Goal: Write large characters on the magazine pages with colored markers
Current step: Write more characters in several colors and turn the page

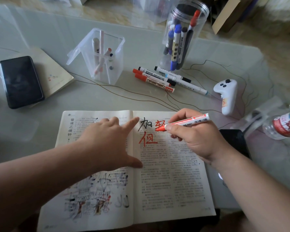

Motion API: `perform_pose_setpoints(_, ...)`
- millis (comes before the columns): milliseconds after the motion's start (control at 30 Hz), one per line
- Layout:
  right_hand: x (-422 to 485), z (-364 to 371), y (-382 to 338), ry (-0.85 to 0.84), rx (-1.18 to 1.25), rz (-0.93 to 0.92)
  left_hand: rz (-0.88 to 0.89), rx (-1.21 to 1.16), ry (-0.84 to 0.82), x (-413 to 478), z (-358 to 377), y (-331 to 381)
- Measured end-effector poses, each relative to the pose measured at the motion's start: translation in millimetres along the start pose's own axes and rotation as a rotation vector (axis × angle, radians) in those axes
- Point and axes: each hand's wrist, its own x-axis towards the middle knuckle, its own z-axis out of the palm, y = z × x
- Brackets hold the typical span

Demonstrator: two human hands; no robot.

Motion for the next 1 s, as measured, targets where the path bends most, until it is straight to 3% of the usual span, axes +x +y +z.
perform_pose_setpoints(167, -3, 2, -6, -0.063, 0.167, 0.014, 0.094, -0.379, 0.107, -2, 1, 6)
perform_pose_setpoints(300, -3, 0, -10, -0.041, 0.329, 0.049, 0.062, -0.611, 0.15, -1, 2, 7)
perform_pose_setpoints(500, -7, 1, -16, -0.036, 0.397, 0.027, -0.011, -1.001, 0.082, -3, 0, 5)
perform_pose_setpoints(767, -14, 0, -19, -0.226, 0.465, -0.03, -0.048, -1.167, 0.01, -30, -11, -2)
perform_pose_setpoints(1000, -16, -1, -20, -0.256, 0.485, -0.058, -0.016, -1.234, -0.032, -32, -16, -6)
